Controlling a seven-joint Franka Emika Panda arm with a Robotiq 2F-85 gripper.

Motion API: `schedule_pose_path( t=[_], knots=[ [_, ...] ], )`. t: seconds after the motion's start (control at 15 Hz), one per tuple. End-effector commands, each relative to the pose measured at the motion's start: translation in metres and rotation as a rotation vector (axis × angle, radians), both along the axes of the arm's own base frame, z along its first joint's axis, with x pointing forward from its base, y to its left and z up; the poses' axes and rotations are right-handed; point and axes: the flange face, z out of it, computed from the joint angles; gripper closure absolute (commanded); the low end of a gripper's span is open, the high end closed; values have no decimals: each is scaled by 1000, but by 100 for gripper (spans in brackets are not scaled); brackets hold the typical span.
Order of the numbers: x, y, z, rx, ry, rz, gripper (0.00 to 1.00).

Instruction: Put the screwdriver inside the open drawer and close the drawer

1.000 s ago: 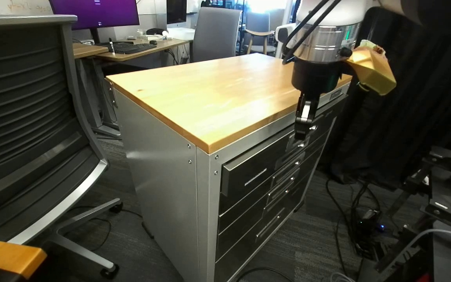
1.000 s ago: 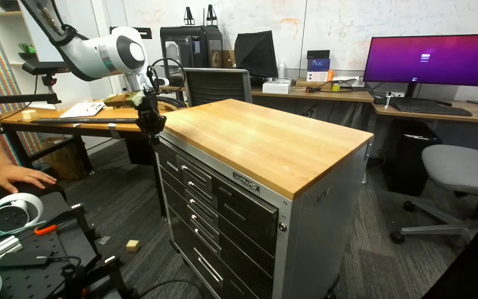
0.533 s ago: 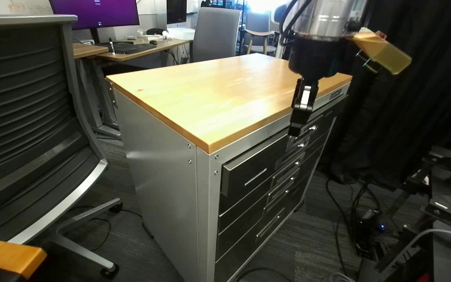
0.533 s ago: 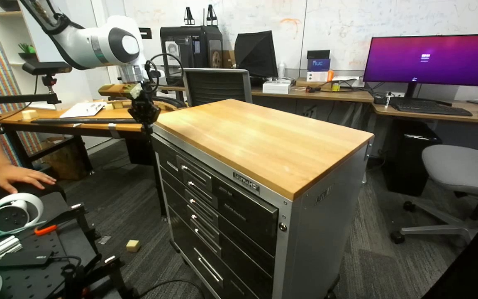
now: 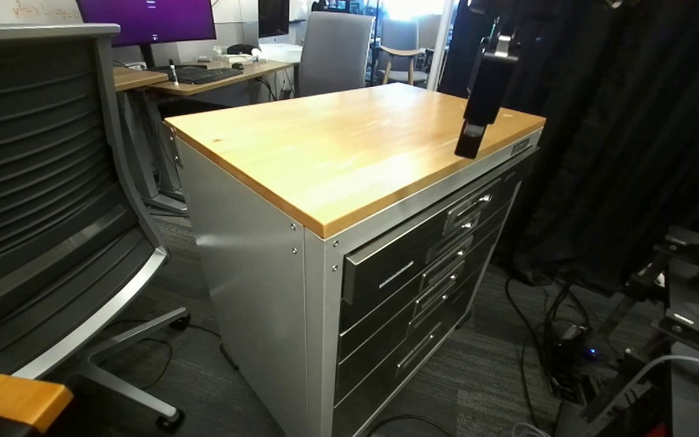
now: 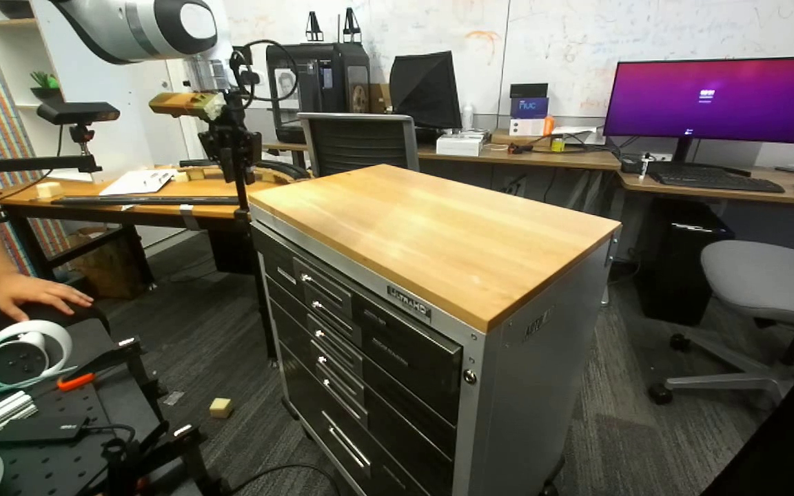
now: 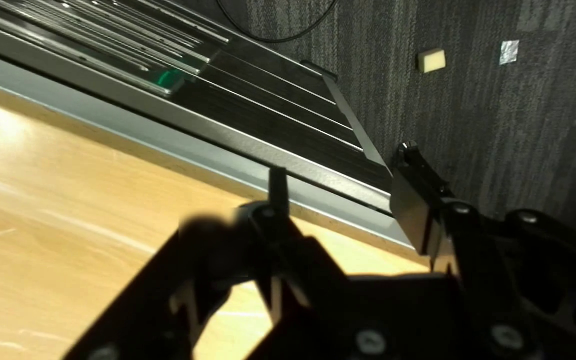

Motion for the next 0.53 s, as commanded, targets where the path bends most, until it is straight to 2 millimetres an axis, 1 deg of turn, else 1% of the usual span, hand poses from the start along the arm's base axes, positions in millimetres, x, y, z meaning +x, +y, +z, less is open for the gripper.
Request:
schedule_pose_path(
  t=[0.0, 0.13, 0.27, 0.33, 0.47],
  knots=[
    [-9, -9, 41, -2, 13, -6, 12],
    [-12, -14, 54, -3, 27, -3, 0],
    [-11, -19, 58, 42, 76, 24, 0],
    [-11, -13, 46, 2, 43, -4, 0],
    [-12, -17, 49, 23, 63, 9, 0]
  ],
)
